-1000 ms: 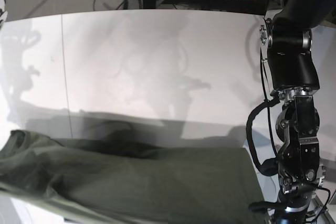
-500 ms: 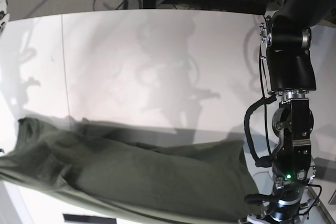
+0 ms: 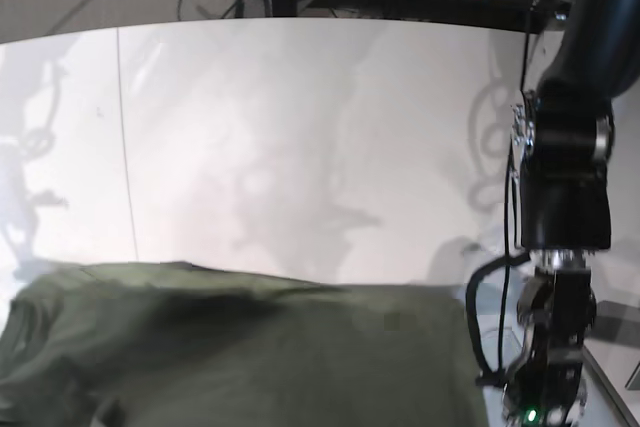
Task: Layout the t-shirt on the table in an organized manner, then fold the t-shirt properly
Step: 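Swing the lifted shirt through the air with both grippers, then lay the shirt flat on the table, dragging it with both grippers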
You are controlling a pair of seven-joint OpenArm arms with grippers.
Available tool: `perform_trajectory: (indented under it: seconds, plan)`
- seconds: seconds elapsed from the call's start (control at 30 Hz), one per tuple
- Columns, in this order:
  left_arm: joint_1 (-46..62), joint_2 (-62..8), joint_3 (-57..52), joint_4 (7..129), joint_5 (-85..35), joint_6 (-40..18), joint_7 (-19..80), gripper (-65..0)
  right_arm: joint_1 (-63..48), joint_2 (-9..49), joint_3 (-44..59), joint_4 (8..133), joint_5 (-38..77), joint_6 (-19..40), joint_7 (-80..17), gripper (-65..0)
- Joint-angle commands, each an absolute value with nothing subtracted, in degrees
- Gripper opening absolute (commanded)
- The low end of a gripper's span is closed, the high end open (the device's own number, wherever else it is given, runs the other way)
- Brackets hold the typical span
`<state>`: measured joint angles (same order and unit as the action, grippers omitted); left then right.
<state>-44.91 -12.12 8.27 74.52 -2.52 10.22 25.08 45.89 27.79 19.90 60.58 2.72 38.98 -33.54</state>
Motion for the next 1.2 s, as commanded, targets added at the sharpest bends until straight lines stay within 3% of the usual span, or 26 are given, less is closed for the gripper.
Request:
perform_trajectory:
  seconds: [0.0,0.2,0.37,0.57,0.77,0.93,1.17]
  plan:
    - [-48.48,-12.7,8.84,75.38,-1.8,10.51,23.08,-65.0,49.36,29.32,20.09,62.02,3.3,38.37,-30.99,-65.0]
    - [-55.69,-12.79,9.27,76.35,-1.89,10.51,23.08,-65.0,56.57,32.48,12.0,63.43,3.3,38.46,-30.02,-65.0]
    - [-56.13,-13.76,9.27,80.75,-2.42,10.51,23.25,-65.0,56.57,33.36,11.21,70.55,3.3,38.46,-30.55,-65.0]
    - [-42.15,-13.85,9.19,85.76,-1.98,10.51,22.99,-65.0,41.36,34.24,15.87,81.19,3.38,38.11,-38.11,-65.0]
    - [-27.65,-13.93,9.27,88.75,-1.89,10.51,22.99,-65.0,21.93,26.77,24.4,87.25,3.38,38.02,-39.6,-65.0]
    - [-18.68,-14.02,9.45,88.22,-1.8,10.51,22.99,-65.0,13.76,21.67,27.65,84.88,3.38,38.02,-40.13,-65.0]
    - [-9.98,-16.04,9.45,87.69,-1.8,10.51,22.99,-65.0,9.63,19.21,27.91,81.98,3.3,38.02,-40.48,-65.0]
